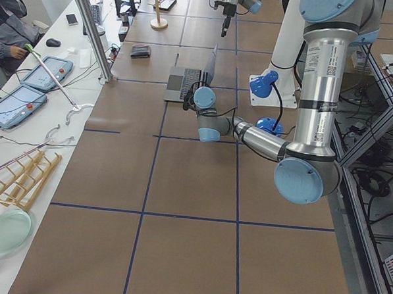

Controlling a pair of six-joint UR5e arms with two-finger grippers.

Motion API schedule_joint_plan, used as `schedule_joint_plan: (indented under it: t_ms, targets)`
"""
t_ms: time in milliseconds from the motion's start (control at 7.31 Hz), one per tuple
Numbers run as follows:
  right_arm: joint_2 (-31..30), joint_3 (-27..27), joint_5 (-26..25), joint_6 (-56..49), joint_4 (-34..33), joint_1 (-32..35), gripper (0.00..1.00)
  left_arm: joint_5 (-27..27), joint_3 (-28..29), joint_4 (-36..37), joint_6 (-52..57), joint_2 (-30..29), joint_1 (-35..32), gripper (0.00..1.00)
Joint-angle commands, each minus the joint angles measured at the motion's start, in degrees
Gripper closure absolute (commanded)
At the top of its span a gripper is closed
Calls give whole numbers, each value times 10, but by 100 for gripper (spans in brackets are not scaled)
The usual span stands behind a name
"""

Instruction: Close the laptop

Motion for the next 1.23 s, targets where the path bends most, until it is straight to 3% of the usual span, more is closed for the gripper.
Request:
schedule_joint_plan:
  t_ms: [0,137,274,411,547,684,821,1095]
  targets:
    - [14,14,-79,39,1,-66,38,139,0,-9,-93,-59,110,2]
    - [22,15,-127,47,0,-100,41,170,0,-9,-114,-81,145,2]
    - [35,16,-158,61,-3,-121,54,179,-1,-9,-131,-95,157,5]
    - [44,16,-195,67,-5,-139,75,179,-11,-9,-157,-98,158,43]
    - [49,16,-231,67,-9,-155,90,180,-31,-9,-178,-99,158,73]
    - [68,16,-247,67,-33,-157,97,184,-48,-9,-185,-97,158,95]
    - [95,16,-258,69,-80,-157,98,214,-51,-9,-186,-96,158,100]
    - [119,14,-263,78,-112,-156,99,261,-63,-9,-211,-95,157,100]
